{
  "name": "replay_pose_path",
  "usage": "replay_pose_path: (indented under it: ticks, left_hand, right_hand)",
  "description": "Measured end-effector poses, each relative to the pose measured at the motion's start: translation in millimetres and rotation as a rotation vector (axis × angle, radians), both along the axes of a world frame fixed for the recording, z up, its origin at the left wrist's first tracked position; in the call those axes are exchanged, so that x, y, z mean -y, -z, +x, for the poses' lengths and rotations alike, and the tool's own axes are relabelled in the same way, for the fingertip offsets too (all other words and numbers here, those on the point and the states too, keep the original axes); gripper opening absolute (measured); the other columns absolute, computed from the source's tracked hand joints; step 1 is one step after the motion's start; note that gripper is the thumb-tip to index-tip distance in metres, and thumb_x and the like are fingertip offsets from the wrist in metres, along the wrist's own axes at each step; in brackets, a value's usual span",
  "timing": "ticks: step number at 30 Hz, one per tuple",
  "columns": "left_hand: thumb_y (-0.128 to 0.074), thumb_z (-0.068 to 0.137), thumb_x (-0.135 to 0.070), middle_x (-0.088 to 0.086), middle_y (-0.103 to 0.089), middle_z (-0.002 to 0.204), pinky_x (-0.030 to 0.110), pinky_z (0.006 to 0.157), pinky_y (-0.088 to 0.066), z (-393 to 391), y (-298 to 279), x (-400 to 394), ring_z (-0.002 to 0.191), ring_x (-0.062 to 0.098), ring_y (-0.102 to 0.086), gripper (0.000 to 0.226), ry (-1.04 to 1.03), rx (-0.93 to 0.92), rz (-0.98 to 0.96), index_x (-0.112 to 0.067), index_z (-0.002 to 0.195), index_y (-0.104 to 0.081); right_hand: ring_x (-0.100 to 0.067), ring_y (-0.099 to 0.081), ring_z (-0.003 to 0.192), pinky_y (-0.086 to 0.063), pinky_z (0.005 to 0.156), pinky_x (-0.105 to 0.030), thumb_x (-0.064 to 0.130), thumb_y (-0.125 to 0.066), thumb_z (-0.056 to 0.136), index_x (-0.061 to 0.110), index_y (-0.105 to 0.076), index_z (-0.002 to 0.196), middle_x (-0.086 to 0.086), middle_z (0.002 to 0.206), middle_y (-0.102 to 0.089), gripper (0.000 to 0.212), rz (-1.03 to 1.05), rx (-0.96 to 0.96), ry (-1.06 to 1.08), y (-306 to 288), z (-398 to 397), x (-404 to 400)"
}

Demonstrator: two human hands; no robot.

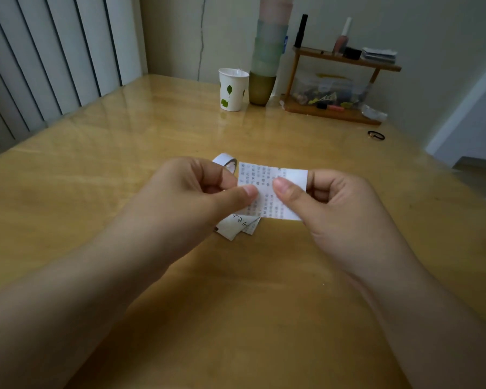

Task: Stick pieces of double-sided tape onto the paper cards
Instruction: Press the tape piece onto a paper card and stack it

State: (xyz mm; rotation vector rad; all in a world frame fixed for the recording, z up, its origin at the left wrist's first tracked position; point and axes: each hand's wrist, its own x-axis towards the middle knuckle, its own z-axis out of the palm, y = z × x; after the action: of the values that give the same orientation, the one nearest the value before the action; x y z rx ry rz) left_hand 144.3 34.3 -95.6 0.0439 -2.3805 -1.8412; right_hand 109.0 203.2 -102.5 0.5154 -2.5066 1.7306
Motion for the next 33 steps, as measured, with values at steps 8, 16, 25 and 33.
replay_pose_path:
  ticks: [8,16,25,33]
  left_hand:
    - [-0.076,0.060,-0.053,-0.016,-0.034,0.103,0.025,0.085,-0.015,-4.1,13.7,-2.5,0.100,0.007,-0.040,0.038,0.021,-0.038,-0.963,-0.037,0.064,-0.042]
    - [-0.073,0.067,-0.053,-0.018,-0.033,0.089,0.023,0.078,-0.012,-7.0,19.9,-2.5,0.085,0.004,-0.032,0.031,0.087,-0.046,-0.982,-0.038,0.063,-0.046]
    - [-0.071,0.070,-0.054,-0.023,-0.026,0.089,0.023,0.076,-0.009,-9.8,23.2,1.6,0.087,0.005,-0.026,0.025,0.122,-0.034,-0.995,-0.040,0.079,-0.052]
    - [-0.070,0.069,-0.056,-0.018,-0.032,0.092,0.023,0.072,-0.009,-10.1,21.5,0.4,0.089,0.004,-0.039,0.027,0.117,-0.043,-1.024,-0.042,0.073,-0.046]
  right_hand:
    - [-0.001,-0.038,0.052,-0.025,0.046,-0.016,0.045,-0.073,0.076,0.026,-0.048,0.067,0.013,0.061,-0.040,0.033,0.688,0.060,0.006,10.6,0.1,0.1]
    - [-0.002,-0.037,0.078,-0.029,0.060,-0.010,0.037,-0.070,0.082,0.033,-0.059,0.071,0.010,0.084,-0.041,0.016,0.712,-0.020,-0.142,10.2,6.1,13.2]
    - [0.000,-0.041,0.046,-0.031,0.045,-0.012,0.039,-0.073,0.079,0.026,-0.065,0.069,0.011,0.056,-0.044,0.018,0.738,0.108,-0.091,0.9,-2.5,-8.3]
    - [-0.002,-0.040,0.046,-0.028,0.045,-0.015,0.037,-0.071,0.081,0.028,-0.061,0.063,0.010,0.052,-0.042,0.022,0.737,0.058,-0.148,4.3,-0.8,13.8]
